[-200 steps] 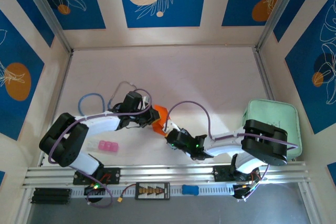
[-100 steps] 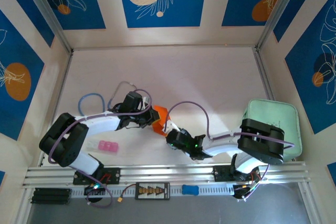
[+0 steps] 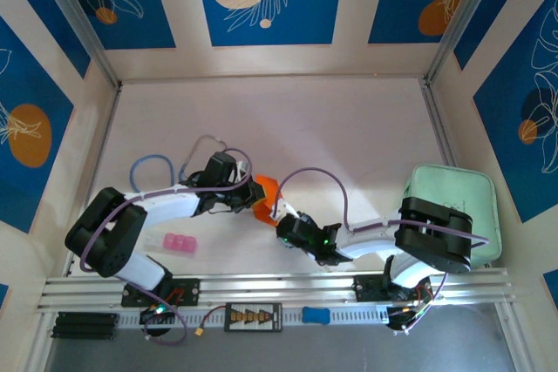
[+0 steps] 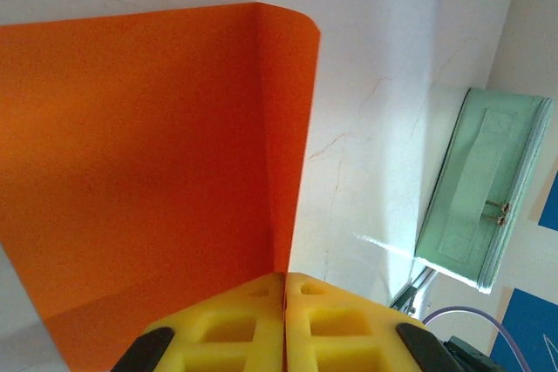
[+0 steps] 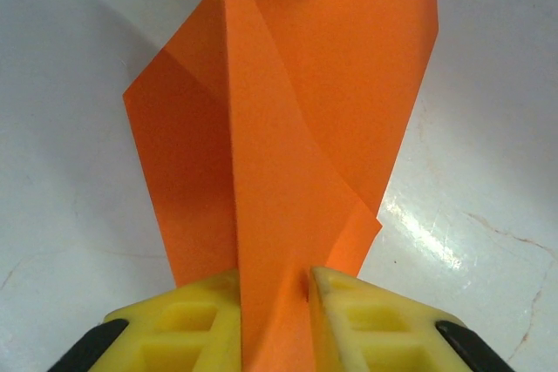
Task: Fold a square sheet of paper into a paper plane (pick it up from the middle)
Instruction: Fourth fold the wing at the center of the table.
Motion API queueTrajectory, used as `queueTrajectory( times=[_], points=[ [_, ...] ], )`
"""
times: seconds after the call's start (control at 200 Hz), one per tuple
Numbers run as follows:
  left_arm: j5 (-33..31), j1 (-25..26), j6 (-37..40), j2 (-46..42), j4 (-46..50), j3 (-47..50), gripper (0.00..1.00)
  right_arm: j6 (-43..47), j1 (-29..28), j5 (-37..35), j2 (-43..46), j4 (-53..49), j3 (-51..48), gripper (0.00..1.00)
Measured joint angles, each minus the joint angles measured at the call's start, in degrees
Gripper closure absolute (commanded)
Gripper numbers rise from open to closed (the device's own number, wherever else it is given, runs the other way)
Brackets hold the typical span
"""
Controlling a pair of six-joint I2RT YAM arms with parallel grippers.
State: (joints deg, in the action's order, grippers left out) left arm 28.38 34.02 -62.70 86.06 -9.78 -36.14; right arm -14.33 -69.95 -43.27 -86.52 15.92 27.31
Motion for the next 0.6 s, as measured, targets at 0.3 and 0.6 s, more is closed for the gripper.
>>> queueTrajectory(
  times=[0.3,0.6],
  points=[
    [0.0,0.0,0.0,0.0,0.0,0.0,0.90,-0.7,0.2,0.3,0.0,0.6,0.0,0.74],
    [-0.2,0.0,0.0,0.0,0.0,0.0,0.90,-1.2,0.4,1.4,0.0,1.0,0.0,0.86]
  ],
)
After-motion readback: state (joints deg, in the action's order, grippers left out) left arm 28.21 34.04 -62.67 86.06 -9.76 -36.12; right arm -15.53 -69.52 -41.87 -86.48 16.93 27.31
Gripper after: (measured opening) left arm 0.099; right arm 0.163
